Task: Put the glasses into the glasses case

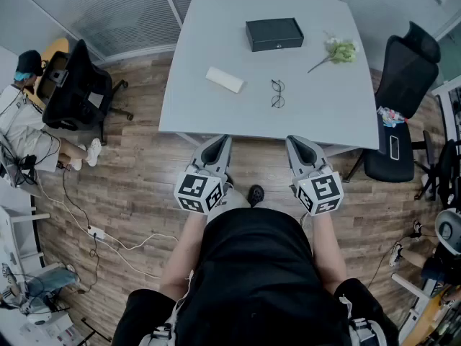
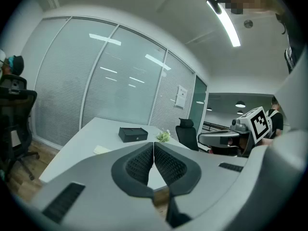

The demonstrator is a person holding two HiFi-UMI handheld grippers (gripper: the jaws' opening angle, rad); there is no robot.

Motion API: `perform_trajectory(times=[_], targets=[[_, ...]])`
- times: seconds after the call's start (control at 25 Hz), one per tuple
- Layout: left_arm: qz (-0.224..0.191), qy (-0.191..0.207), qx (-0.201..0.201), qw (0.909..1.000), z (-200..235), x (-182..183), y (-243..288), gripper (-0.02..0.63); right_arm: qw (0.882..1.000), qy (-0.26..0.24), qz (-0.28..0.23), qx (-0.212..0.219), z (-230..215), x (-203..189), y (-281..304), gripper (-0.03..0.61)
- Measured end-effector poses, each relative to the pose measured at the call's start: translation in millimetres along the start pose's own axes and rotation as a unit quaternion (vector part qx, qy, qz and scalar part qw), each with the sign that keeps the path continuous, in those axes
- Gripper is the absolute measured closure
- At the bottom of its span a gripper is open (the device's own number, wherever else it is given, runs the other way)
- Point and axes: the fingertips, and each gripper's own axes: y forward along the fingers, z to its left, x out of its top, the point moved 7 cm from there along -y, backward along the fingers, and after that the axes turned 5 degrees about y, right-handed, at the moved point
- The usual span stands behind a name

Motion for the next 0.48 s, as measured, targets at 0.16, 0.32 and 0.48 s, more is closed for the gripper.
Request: perform_trajectory(times=[0.16,0.32,0.48], targets=[[0.006,-0.001,0.000,1.0000,-6.6,-1.5,-1.3,0.591,1.000,-0.004,0.003,0.007,0.8,-0.6,-3.2,0.565],[0.008,0.001,0.001,1.0000,-9.6,-0.6,-1.4,0.591,1.000,-0.010,0.003,0.010,1.3,-0.8,-5.2,0.565],[0.009,0.000,0.004,1.0000,-11.7,-1.5,-1.2,0.591,1.000,-0.009,0.001,0.023,1.8,-0.9,-5.3,0.565]])
